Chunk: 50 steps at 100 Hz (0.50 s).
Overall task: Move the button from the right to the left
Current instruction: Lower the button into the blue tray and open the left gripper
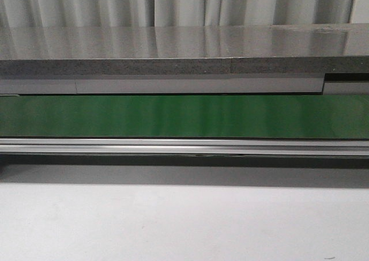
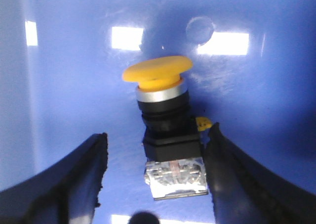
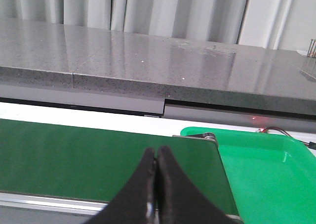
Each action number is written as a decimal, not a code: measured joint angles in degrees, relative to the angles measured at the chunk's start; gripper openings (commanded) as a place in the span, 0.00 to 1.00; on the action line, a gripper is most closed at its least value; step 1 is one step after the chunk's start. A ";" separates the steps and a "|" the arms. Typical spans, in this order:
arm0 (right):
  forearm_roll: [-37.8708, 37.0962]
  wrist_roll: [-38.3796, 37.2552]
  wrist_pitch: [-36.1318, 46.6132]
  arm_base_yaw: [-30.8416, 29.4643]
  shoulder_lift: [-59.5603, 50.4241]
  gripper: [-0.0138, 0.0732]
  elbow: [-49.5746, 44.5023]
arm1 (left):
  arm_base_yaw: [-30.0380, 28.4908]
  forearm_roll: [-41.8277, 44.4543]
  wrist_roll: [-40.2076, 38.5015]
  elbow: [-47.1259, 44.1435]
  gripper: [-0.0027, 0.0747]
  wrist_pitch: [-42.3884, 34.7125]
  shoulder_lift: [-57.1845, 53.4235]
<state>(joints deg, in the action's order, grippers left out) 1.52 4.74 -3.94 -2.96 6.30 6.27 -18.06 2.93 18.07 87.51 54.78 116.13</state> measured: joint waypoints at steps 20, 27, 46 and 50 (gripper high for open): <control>0.00 0.00 0.00 0.00 0.00 0.08 0.00 | 0.00 -0.77 0.00 0.53 0.18 -1.88 -5.40; 0.00 0.00 0.00 0.00 0.00 0.08 0.00 | 0.00 -2.93 0.00 1.10 0.01 -2.00 -7.58; 0.00 0.00 0.00 0.00 0.00 0.08 0.00 | 1.83 -8.94 0.00 1.22 0.01 -2.69 -12.44; 0.00 0.00 0.00 0.00 0.00 0.08 0.00 | 2.78 -9.50 0.00 1.22 0.01 -3.01 -13.22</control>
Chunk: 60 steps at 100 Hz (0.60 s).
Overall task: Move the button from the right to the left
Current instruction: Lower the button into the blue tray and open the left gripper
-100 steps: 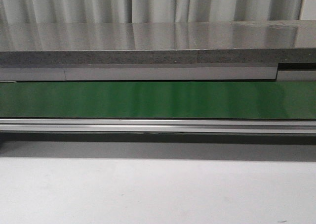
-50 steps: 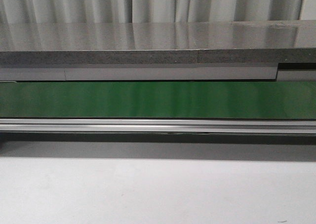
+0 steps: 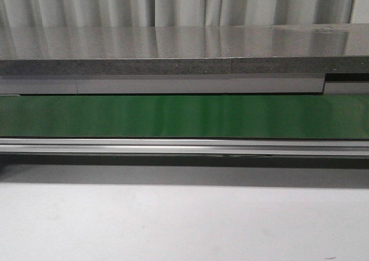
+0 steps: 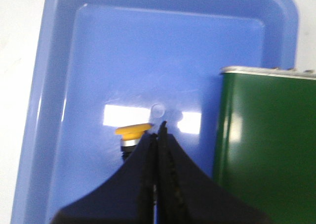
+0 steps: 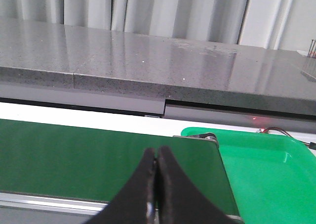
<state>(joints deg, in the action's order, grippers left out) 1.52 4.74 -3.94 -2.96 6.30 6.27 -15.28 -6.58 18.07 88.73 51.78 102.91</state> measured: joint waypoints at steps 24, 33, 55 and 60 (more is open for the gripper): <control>0.00 0.00 0.00 0.00 0.00 0.08 0.00 | 10.03 -4.00 0.00 0.00 0.01 -1.33 -3.65; 0.00 0.00 0.00 0.00 0.00 0.08 0.00 | 13.52 -6.18 0.00 0.00 0.01 -1.58 -4.72; 0.00 0.00 0.00 0.00 0.00 0.08 0.00 | 18.79 -7.95 0.00 -1.67 0.01 -2.07 -7.94; 0.00 0.00 0.00 0.00 0.00 0.08 0.00 | 19.32 -8.24 0.00 -2.87 0.01 -2.70 -9.16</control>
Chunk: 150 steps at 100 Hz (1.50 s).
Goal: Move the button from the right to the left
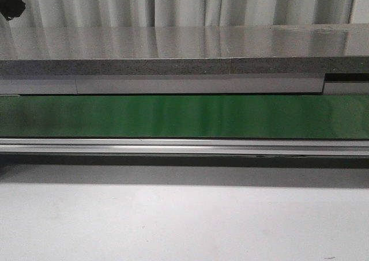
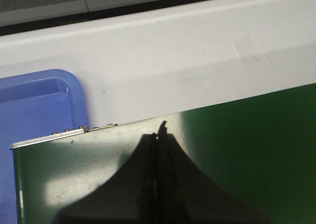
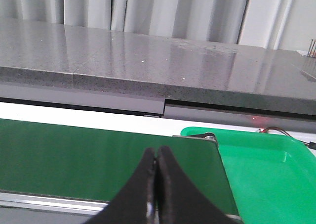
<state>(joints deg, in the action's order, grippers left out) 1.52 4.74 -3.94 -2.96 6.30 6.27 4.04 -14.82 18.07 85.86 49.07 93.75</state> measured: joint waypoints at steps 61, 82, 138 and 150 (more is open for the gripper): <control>0.00 0.00 0.00 0.00 0.00 0.08 0.00 | 0.09 -2.01 -0.10 -21.31 0.01 -8.95 -25.14; 0.00 0.00 0.00 0.00 0.00 0.08 0.00 | 0.09 -2.01 -0.10 -28.44 0.01 -12.93 -34.98; 0.00 0.00 0.00 0.00 0.00 0.08 0.00 | 0.79 -3.23 -0.10 -44.89 0.01 -18.70 -52.64; 0.00 0.00 0.00 0.00 0.00 0.08 0.00 | 0.79 -3.36 -0.10 -47.56 0.01 -18.70 -55.52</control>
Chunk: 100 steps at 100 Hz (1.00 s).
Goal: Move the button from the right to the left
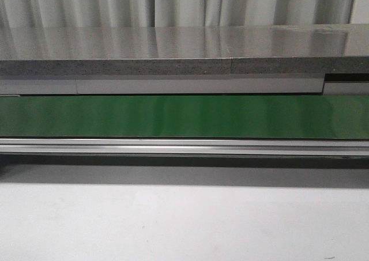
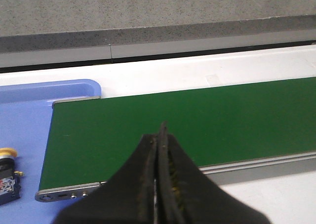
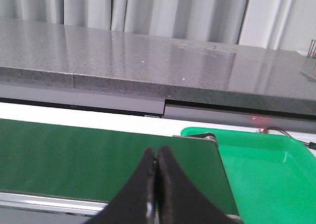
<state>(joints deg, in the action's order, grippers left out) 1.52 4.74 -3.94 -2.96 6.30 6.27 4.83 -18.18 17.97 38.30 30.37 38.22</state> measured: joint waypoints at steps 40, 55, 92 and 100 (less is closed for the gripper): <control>0.00 0.00 0.00 0.00 0.00 0.08 0.00 | 1.66 -0.11 0.00 -7.34 0.01 -1.77 -9.56; 0.00 0.00 0.00 0.00 0.00 0.08 0.00 | 1.66 1.45 -0.12 -11.21 0.01 -6.66 -13.47; 0.00 0.00 0.00 0.00 0.00 0.08 0.00 | 1.54 16.46 -18.29 -28.03 0.01 -23.87 -26.80; 0.00 0.00 0.00 0.00 0.00 0.08 0.00 | 1.31 16.77 -18.94 -31.03 0.01 -24.23 -29.85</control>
<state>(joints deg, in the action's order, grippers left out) 1.52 4.74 -3.94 -2.96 6.30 6.27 6.14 -1.41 -0.97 7.27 6.15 8.37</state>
